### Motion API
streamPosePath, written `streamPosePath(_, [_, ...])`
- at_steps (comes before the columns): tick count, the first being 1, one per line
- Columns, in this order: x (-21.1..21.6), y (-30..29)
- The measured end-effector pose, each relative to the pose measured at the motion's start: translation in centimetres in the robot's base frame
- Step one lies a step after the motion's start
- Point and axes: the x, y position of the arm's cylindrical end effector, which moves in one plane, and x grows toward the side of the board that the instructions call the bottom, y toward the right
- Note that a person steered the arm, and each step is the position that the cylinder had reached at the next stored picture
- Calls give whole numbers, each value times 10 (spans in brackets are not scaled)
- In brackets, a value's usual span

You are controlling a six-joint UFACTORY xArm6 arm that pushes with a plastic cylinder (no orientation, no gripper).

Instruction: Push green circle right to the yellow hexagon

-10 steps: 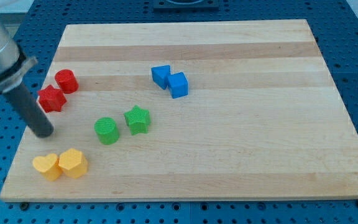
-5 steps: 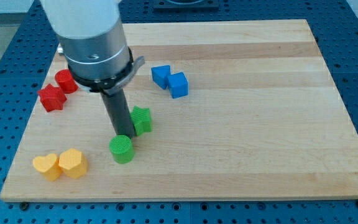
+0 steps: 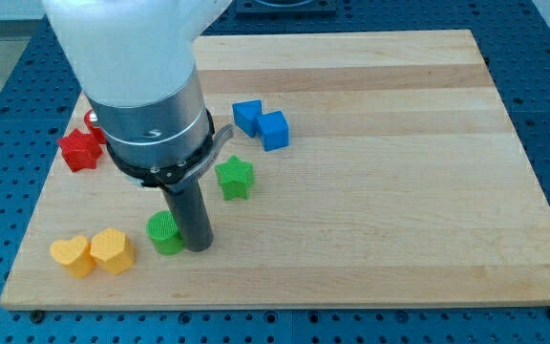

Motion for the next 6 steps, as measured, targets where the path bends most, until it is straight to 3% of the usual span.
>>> streamPosePath(2, [-45,-8])
streamPosePath(6, [-21,-26])
